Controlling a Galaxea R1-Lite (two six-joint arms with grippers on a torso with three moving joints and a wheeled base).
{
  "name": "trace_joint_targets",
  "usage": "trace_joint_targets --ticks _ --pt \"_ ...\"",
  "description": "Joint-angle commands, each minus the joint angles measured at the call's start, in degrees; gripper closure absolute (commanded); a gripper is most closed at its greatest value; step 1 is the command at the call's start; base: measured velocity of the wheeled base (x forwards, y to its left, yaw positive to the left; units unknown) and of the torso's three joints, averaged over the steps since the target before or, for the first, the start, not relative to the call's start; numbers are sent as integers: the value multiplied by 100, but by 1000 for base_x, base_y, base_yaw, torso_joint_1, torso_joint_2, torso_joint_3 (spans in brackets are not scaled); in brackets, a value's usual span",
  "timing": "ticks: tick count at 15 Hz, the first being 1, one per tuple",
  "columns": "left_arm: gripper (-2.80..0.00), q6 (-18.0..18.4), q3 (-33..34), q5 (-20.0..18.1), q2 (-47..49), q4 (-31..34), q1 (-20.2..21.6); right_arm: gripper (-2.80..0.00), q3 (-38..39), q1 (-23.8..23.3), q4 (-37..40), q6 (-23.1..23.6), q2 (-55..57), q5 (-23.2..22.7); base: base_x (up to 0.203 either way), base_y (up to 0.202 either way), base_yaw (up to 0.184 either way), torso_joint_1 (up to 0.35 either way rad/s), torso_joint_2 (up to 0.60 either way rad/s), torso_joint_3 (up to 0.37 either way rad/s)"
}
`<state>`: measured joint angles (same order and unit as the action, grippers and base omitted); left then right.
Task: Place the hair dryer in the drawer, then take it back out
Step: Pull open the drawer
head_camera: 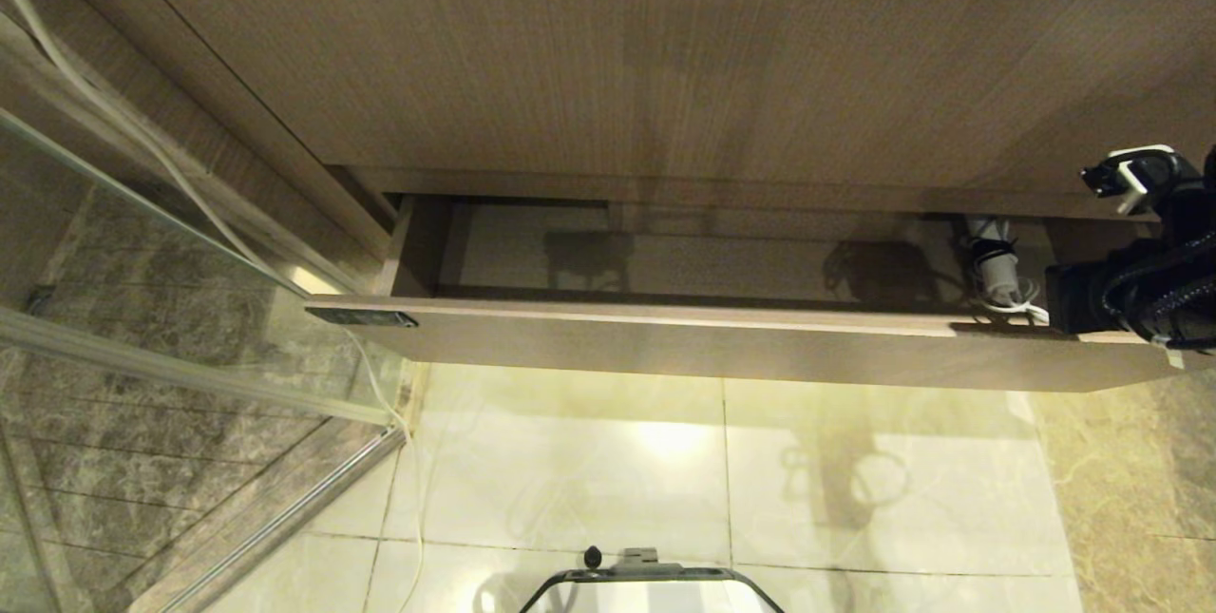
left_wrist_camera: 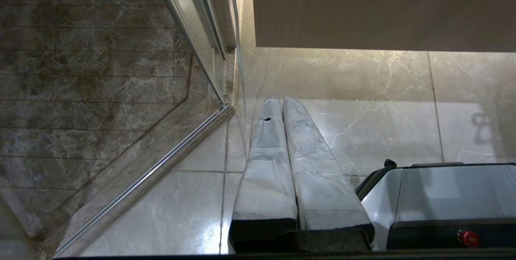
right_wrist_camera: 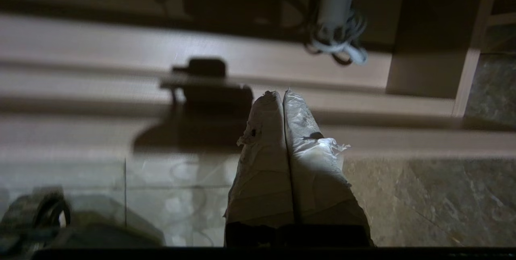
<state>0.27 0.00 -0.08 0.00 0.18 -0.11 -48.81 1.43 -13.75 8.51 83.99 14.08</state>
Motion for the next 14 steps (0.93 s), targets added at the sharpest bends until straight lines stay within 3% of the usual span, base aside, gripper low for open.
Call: trace_joint_targets --ticks 1,8,12,14 --pt "0 0 2 0 0 -1 2 0 -41 -125 -33 3 260 7 0 0 0 0 0 0" --pt "0 0 1 0 0 -1 1 0 414 -905 -243 405 217 -54 0 0 0 0 0 0" --pt "0 0 8 0 0 -1 2 0 447 -1420 -371 424 421 -66 0 0 0 0 0 0" --pt "0 0 9 0 0 -1 2 0 360 -1460 -411 424 607 -97 0 0 0 0 0 0"
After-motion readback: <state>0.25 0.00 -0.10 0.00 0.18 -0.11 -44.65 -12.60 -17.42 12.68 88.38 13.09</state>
